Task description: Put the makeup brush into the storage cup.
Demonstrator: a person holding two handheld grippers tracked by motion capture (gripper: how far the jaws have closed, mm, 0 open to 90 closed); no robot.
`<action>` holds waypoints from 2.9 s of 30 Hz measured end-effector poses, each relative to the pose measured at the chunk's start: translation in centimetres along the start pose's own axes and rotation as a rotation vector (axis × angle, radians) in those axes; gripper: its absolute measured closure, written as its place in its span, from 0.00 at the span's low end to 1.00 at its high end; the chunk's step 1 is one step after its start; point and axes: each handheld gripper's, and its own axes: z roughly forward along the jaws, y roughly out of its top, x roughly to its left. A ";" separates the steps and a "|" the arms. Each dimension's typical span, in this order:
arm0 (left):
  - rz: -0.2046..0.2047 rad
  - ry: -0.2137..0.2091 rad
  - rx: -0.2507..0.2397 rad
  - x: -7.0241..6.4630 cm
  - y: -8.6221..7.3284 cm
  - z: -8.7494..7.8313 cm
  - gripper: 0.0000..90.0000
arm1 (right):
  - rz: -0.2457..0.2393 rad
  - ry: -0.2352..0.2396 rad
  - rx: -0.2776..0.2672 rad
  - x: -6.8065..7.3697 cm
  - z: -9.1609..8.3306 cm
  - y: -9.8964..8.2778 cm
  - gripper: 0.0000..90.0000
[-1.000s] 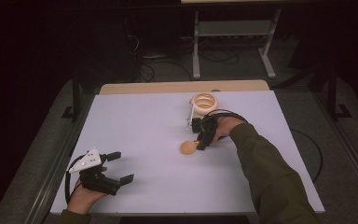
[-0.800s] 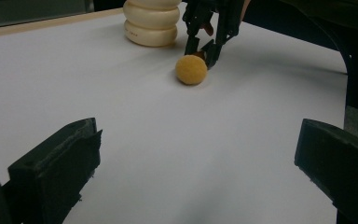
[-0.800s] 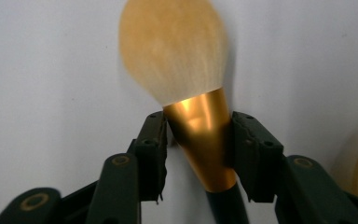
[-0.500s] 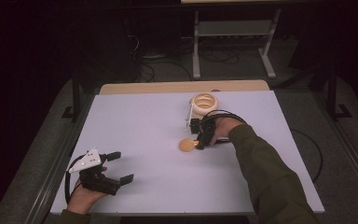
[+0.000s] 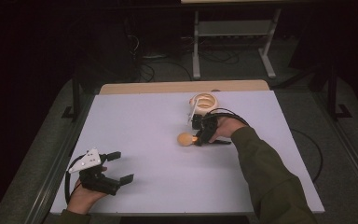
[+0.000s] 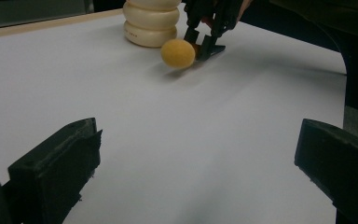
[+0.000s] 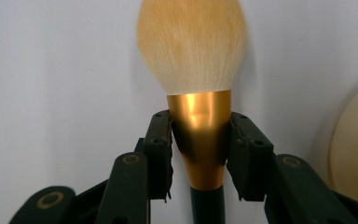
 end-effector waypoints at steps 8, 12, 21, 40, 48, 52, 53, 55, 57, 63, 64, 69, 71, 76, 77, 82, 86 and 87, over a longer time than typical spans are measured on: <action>0.006 -0.002 -0.003 0.0 0.0 0.1 0.00 | 0.076 -0.010 -0.118 -0.1 -1.3 -1.0 0.69; 0.004 -0.001 0.000 0.0 0.0 0.0 0.00 | 0.120 -0.013 -0.184 -0.1 -1.7 -1.7 0.69; 0.005 -0.001 0.000 0.0 0.0 0.1 0.00 | 0.230 -0.040 -0.295 0.1 -3.0 -3.1 0.69; 0.000 0.001 0.004 0.1 -0.1 0.1 0.00 | 0.431 -0.102 -0.554 1.4 -5.1 -6.4 0.69; 0.002 0.002 0.006 0.1 -0.1 0.0 0.00 | 0.483 -0.139 -0.654 1.8 -6.0 -7.5 0.69; -0.002 0.003 0.004 0.1 -0.1 0.0 0.00 | 0.511 -0.163 -0.700 2.1 -6.3 -7.9 0.69; -0.003 0.003 0.003 0.1 -0.1 0.0 0.00 | 0.521 -0.163 -0.711 2.2 -6.4 -8.0 0.69; -0.003 0.002 0.002 0.1 -0.1 0.1 0.00 | 0.536 -0.169 -0.733 2.2 -6.5 -8.2 0.69; -0.001 0.002 0.001 0.0 -0.1 0.0 0.00 | 0.543 -0.181 -0.751 2.3 -6.7 -8.3 0.69; 0.001 0.002 0.001 0.1 -0.1 0.0 0.00 | 0.577 -0.214 -0.807 2.5 -7.6 -8.6 0.69; 0.001 0.002 0.001 0.1 -0.1 0.0 0.00 | 0.583 -0.216 -0.816 2.5 -7.7 -8.7 0.69; 0.001 0.002 0.002 0.0 -0.1 0.0 0.00 | 0.611 -0.239 -0.860 2.5 -8.4 -9.0 0.69; 0.000 0.001 0.001 0.0 -0.1 0.0 0.00 | 0.615 -0.249 -0.871 2.5 -8.6 -9.1 0.69; 0.003 0.001 0.000 0.0 -0.1 0.1 0.00 | 0.630 -0.263 -0.894 2.4 -9.1 -9.1 0.69; 0.003 0.001 0.001 0.0 -0.1 0.1 0.00 | 0.631 -0.270 -0.896 2.3 -9.2 -9.1 0.69; 0.004 0.001 0.003 0.0 -0.1 0.1 0.00 | 0.652 -0.283 -0.910 2.1 -9.9 -9.2 0.69; -0.001 0.000 0.000 0.0 -0.1 0.1 0.00 | 0.660 -0.295 -0.925 1.9 -10.6 -9.3 0.69; 0.000 0.000 0.000 0.0 -0.1 0.0 0.00 | 0.663 -0.295 -0.928 1.8 -10.7 -9.2 0.69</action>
